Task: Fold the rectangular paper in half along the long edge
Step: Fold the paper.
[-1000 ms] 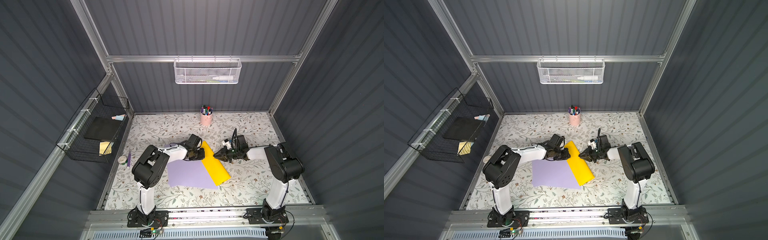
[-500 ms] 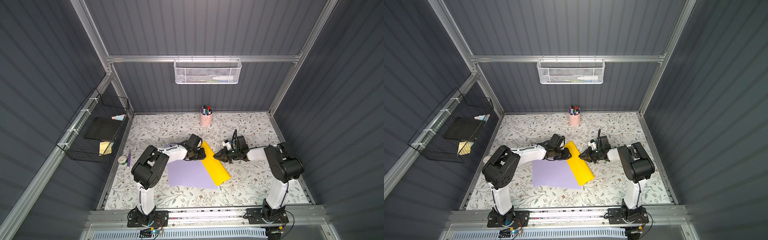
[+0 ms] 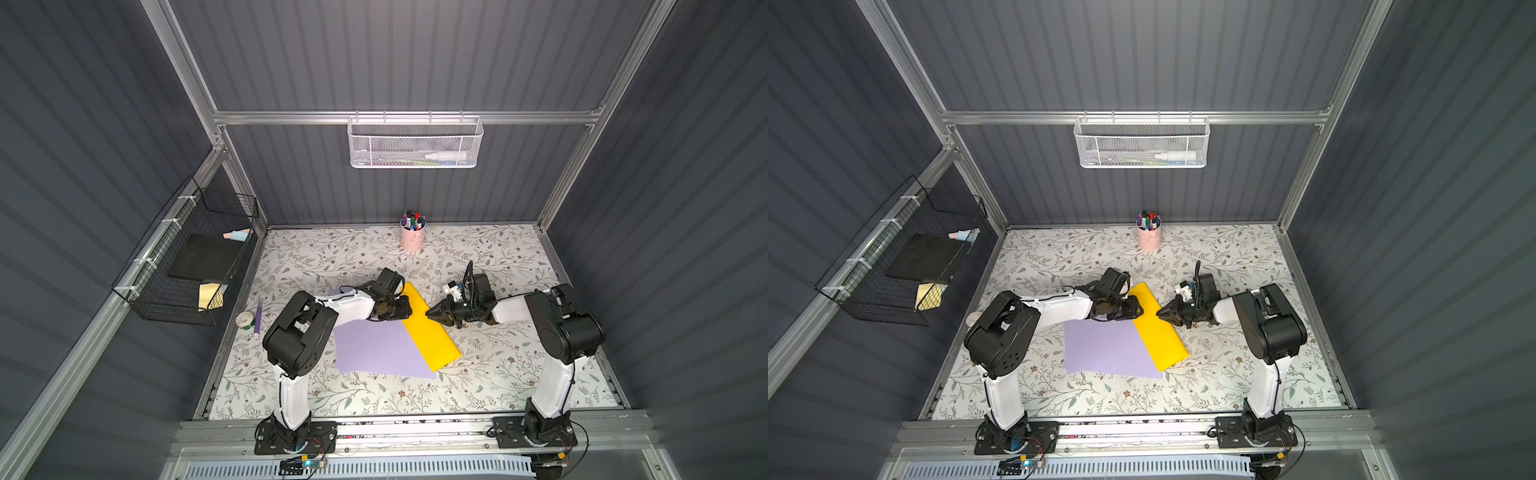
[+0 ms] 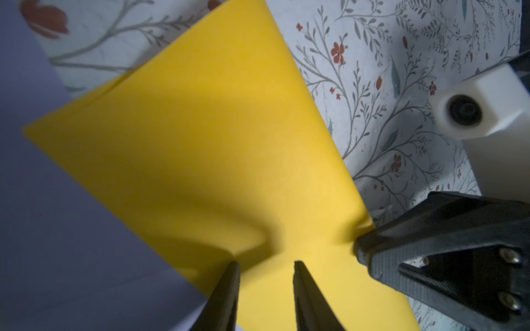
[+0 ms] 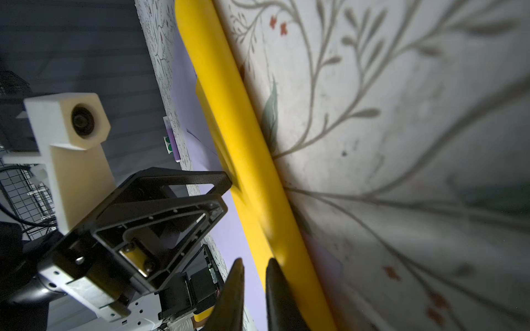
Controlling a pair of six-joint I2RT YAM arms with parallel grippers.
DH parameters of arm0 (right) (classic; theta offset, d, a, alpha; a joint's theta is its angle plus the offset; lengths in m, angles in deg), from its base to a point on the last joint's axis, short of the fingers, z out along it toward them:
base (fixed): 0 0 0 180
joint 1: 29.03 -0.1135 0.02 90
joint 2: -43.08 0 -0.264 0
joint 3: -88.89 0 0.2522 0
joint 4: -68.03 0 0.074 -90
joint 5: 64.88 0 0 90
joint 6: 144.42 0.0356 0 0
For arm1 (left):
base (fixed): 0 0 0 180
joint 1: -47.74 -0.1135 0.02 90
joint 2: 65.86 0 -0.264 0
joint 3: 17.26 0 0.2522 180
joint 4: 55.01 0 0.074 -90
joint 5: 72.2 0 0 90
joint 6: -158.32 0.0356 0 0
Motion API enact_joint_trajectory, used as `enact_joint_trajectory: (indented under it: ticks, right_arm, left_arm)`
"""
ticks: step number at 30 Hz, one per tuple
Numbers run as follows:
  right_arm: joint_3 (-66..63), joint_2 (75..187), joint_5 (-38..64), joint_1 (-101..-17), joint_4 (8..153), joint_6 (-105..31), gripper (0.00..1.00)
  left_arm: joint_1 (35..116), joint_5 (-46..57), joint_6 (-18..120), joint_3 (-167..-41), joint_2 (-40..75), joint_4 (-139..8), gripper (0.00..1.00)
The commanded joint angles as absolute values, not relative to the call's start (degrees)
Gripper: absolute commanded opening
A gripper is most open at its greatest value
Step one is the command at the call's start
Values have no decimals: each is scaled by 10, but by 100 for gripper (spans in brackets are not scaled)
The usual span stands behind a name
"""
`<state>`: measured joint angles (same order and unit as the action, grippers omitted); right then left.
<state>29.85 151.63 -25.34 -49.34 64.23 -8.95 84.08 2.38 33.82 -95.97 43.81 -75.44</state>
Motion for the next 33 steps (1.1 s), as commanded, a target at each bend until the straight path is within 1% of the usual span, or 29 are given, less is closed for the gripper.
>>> enact_joint_trajectory:
  ticks: [1, 4, 8, 11, 20, 26, 33]
  right_arm:
    - [309, 1527, -264, -497, 616, -73, 18]
    - [315, 1527, -269, -497, 596, -62, 18]
    - [316, 1528, -274, -498, 586, -56, 19]
    - [317, 1528, -274, -498, 583, -54, 19]
    - [325, 1544, -271, -501, 557, -41, 19]
    - [324, 1549, -269, -508, 542, -30, 19]
    - [324, 1549, -269, -512, 534, -25, 19]
  left_arm:
    - [840, 37, 344, -964, 408, -775, 36]
    - [840, 36, 343, -966, 409, -775, 36]
    - [840, 32, 343, -967, 412, -773, 33]
    - [840, 32, 343, -969, 412, -775, 33]
    - [840, 20, 331, -968, 400, -742, 35]
    - [840, 16, 312, -954, 389, -702, 40]
    - [841, 13, 311, -959, 397, -700, 40]
